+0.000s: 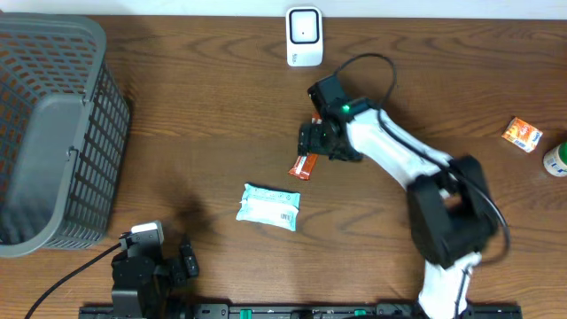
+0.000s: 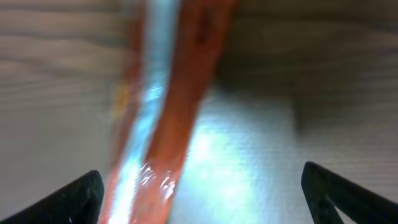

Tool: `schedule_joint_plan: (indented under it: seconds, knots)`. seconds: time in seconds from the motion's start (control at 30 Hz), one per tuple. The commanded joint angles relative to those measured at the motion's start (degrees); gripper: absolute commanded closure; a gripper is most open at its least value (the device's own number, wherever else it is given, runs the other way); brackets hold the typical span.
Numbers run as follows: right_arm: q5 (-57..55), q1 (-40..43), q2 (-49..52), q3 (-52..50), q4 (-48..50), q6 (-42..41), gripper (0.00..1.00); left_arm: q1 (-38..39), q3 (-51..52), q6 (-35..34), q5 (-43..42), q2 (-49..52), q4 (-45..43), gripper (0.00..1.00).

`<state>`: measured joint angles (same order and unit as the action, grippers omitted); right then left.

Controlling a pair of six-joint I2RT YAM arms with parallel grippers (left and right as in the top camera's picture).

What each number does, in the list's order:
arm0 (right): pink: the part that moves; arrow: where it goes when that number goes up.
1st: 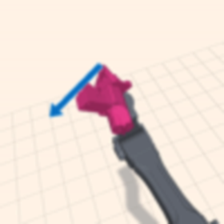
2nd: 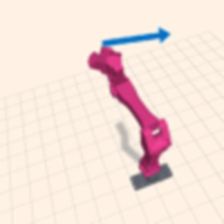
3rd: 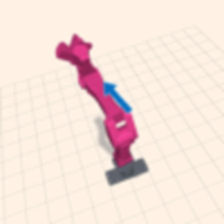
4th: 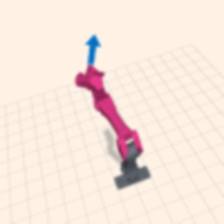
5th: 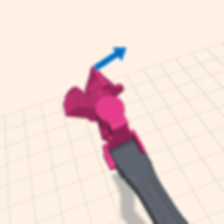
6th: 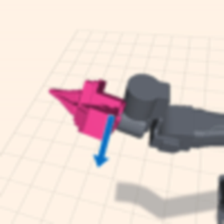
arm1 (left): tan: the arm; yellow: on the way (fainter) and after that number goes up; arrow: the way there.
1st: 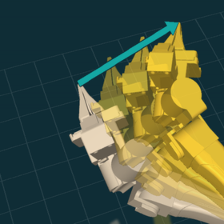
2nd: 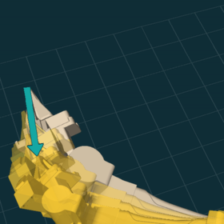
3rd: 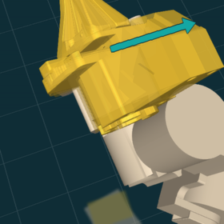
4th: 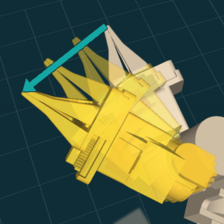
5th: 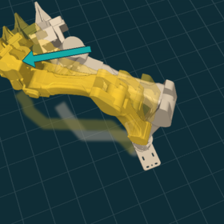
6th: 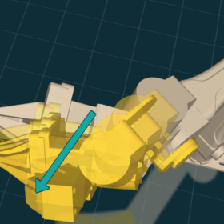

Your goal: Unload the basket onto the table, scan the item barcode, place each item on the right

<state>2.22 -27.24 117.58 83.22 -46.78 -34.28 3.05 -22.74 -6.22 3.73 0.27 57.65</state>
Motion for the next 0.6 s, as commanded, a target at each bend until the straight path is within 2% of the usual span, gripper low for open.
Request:
schedule_joint_plan:
  seconds: [0.0,0.13,0.37,0.5,0.53,0.57]
  knots:
    - [-2.2,1.2,4.1,9.6,-3.9,-0.9,0.07,-0.1,0.0,-0.5,-0.1,0.0,0.3,0.06]
    - [-2.7,0.9,8.2,16.0,-6.9,-3.6,0.07,-0.1,0.0,-0.5,-0.1,0.0,0.3,0.06]
    - [-0.2,0.9,12.3,16.2,-5.8,-8.2,0.06,-0.1,0.0,-0.5,-0.1,0.0,0.3,0.06]
    - [0.3,1.0,16.9,16.2,-6.8,-10.4,0.09,-0.1,0.0,-0.5,-0.1,0.0,0.3,0.06]
    - [0.5,0.9,18.3,16.2,-6.9,-10.4,0.19,-0.1,0.0,-0.5,-0.1,0.0,0.3,0.06]
    - [0.4,0.9,19.0,16.2,-7.0,-10.4,0.41,-0.1,0.0,-0.5,-0.1,0.0,0.3,0.06]
